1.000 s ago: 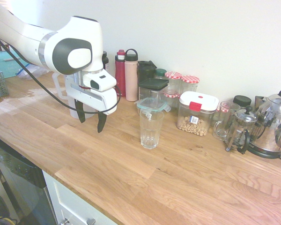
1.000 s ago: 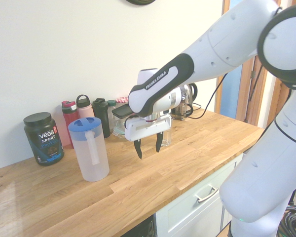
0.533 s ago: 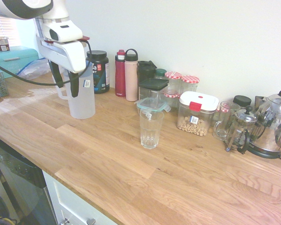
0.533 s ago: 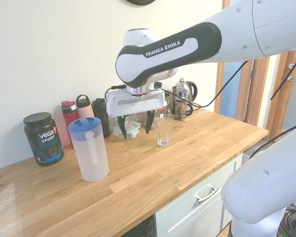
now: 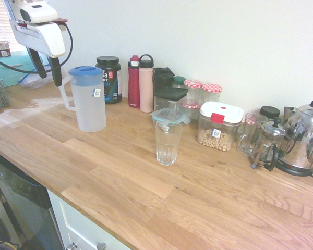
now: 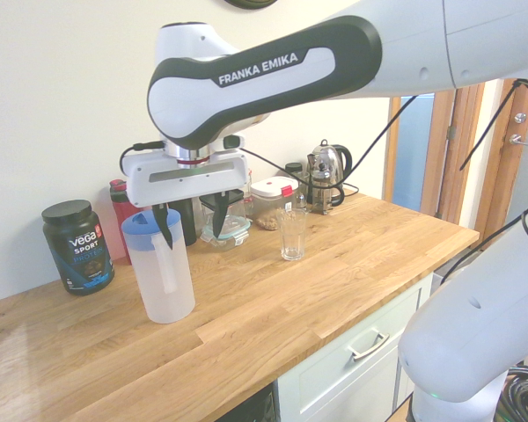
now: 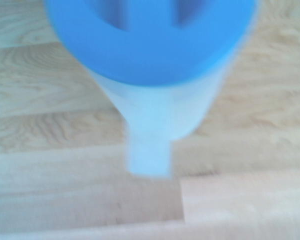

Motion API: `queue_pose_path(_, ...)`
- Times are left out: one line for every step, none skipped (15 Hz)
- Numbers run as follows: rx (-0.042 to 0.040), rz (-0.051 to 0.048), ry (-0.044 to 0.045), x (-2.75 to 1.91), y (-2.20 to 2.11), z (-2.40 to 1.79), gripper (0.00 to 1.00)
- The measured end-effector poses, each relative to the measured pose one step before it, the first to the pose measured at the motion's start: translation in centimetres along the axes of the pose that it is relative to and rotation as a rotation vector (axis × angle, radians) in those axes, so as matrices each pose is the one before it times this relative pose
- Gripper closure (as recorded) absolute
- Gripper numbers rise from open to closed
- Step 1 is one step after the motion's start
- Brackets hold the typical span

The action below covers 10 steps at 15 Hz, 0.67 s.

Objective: Pour me some water

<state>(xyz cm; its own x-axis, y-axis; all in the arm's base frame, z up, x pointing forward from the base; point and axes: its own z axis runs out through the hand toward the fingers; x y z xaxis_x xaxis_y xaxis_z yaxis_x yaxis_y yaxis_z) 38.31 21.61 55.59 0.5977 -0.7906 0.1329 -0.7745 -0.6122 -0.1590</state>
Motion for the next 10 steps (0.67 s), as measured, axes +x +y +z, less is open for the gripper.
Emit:
queue_pose_path(-0.00331,-0.00583,0.00322,-0.067,-1.217,0.688,0.00)
queue_pose_path(-0.00571,-0.00349,-0.00089,0.104,-1.194,0.780,0.00)
queue_pose_path(-0.00580,0.00232,-0.00024,0.276,-1.100,0.798,0.00)
queue_pose_path(-0.00567,0.00446,0.00288,0.355,-0.934,0.752,0.00)
queue_pose_path(-0.00374,0.00384,0.00053,0.356,-0.924,0.666,0.00)
queue_pose_path(-0.00575,0.00162,-0.00056,0.327,-0.857,0.561,0.00)
queue_pose_path(-0.00360,0.00438,-0.00276,0.227,-0.804,0.495,0.00)
queue_pose_path(-0.00174,0.00480,-0.00296,0.199,-0.689,0.464,0.00)
queue_pose_path(-0.00258,0.00675,0.00153,0.376,-0.587,0.376,0.00)
queue_pose_path(-0.00369,0.00776,-0.00121,0.397,-0.534,0.394,1.00)
